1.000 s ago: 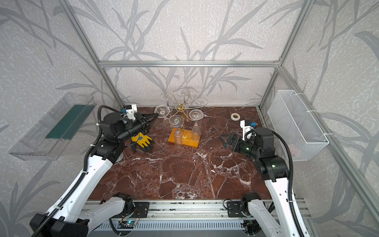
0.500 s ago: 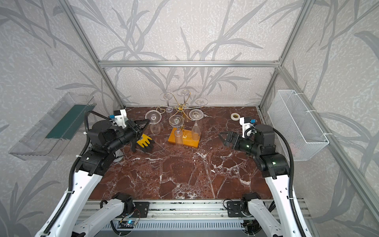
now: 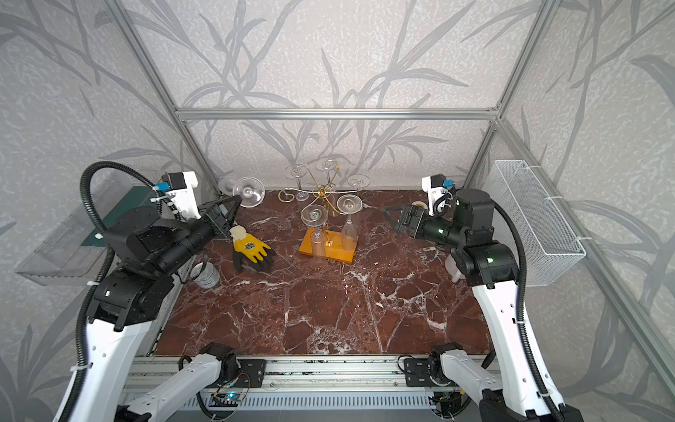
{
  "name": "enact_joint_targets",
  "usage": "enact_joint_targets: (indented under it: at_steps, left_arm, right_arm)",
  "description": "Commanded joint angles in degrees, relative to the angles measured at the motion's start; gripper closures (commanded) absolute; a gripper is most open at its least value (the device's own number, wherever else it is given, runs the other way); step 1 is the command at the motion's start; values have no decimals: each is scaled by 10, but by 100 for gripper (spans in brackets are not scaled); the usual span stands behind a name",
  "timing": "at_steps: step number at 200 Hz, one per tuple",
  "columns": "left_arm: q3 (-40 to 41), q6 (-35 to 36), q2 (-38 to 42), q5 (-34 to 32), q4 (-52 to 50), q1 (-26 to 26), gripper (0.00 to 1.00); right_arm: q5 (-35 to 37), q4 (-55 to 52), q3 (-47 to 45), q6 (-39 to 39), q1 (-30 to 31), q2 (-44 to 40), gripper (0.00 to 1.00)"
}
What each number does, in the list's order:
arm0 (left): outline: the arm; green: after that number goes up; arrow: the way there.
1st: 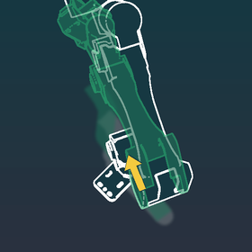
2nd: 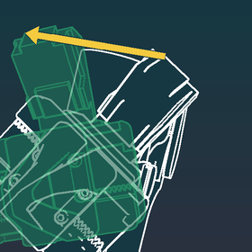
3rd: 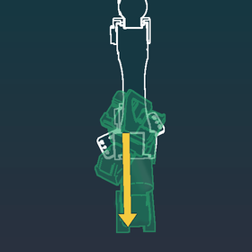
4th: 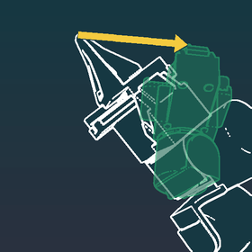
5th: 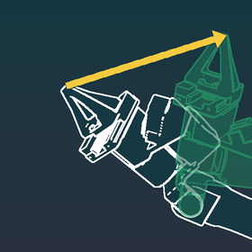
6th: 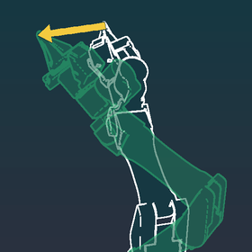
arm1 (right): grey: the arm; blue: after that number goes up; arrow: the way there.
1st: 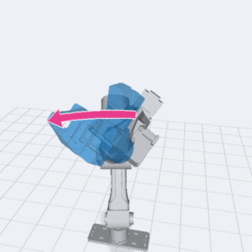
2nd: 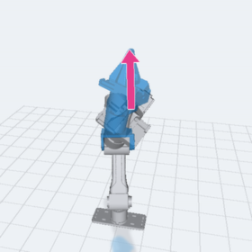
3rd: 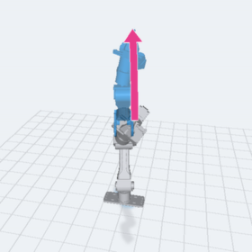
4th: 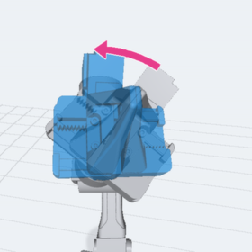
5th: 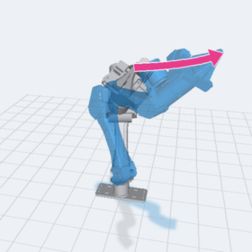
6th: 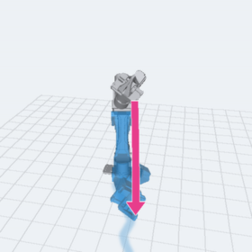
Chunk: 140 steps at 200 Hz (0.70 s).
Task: Take the wine glass off the wine glass rack
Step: Pick up the wine glass from the wine glass rack.
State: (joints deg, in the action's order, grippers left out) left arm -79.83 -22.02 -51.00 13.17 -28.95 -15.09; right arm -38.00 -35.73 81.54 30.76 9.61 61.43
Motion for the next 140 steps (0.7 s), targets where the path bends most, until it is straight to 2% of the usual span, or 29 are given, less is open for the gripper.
enact_joint_targets:
  at_steps: [1,39,62,111,140]
  left_arm:
    - [-11,162,-8,-18,2,-17,100]
    - [-2,316,-15,-36,52,-66,100]
    - [8,400,-16,-64,90,-111,100]
    - [44,600,-13,-166,178,-231,100]
    - [82,683,-14,-213,244,-297,100]
  right_arm:
    - [-20,14,59,-25,31,31,6]
    - [-14,-13,172,-65,93,106,5]
    - [-41,3,212,-51,116,143,7]
    - [-38,-43,312,-93,174,206,9]
    - [-29,-65,341,-113,198,230,11]
